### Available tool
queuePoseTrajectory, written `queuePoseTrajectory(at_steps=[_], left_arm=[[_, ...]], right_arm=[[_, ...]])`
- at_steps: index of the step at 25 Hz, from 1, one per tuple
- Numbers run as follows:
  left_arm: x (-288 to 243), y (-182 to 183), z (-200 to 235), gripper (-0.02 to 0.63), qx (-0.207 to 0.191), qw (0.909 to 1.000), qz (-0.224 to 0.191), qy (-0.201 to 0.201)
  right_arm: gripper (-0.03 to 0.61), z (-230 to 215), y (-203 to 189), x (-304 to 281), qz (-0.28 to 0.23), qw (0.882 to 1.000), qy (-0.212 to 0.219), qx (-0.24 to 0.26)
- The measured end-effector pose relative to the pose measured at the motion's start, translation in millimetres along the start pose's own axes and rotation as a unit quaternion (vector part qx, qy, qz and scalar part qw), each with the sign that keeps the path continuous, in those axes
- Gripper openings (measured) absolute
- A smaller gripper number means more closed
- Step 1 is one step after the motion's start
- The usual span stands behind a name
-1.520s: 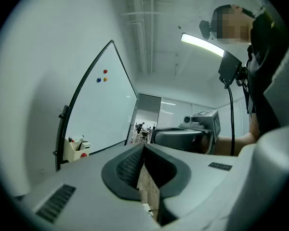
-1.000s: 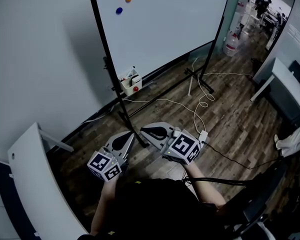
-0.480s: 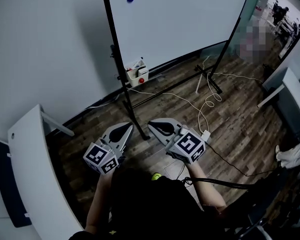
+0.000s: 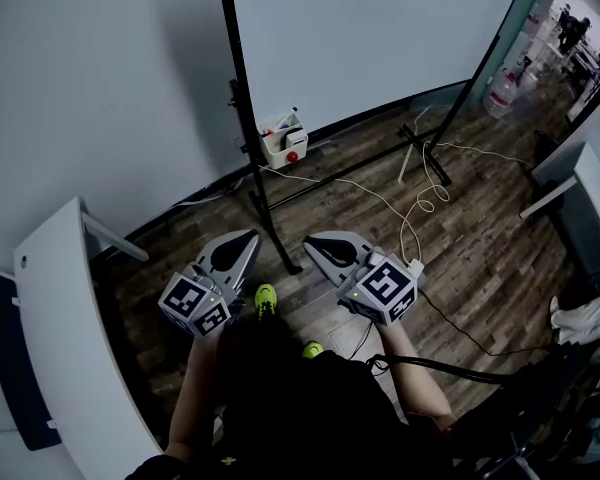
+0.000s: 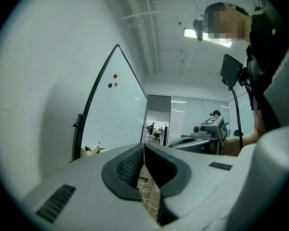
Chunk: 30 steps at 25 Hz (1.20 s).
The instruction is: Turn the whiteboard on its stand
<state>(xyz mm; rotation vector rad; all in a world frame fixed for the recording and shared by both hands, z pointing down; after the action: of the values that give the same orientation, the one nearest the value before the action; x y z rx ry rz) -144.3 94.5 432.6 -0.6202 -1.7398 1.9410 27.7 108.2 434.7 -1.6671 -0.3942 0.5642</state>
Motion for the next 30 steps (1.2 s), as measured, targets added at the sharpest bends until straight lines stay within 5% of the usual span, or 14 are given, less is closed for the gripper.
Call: queuePoseTrajectory(at_steps=[20,30], left_arm=[[-73,27,139,0.034,-0.015,0.9985,-0.003,-0.053],[-109,61,197,0.112,-0.058,0.9943,-0.017,-0.088]], right_arm=[[0.026,-86,45,-112,0.010,0.998,-0.062,0.005],[0.026,-116,54,-147,0.010,0.995,-0.096,-0.005]])
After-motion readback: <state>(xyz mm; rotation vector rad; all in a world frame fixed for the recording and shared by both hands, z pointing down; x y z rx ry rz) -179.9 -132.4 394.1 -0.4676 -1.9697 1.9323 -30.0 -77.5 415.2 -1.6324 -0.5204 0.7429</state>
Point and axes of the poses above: the fingertips, and each gripper's own axes: x backward along the fingers, z to its left, y out of its top, the point moved 6 cm from there along x, backward along the fingers, and after that the axes turned 4 degrees about -x, right-handed, at the moved point
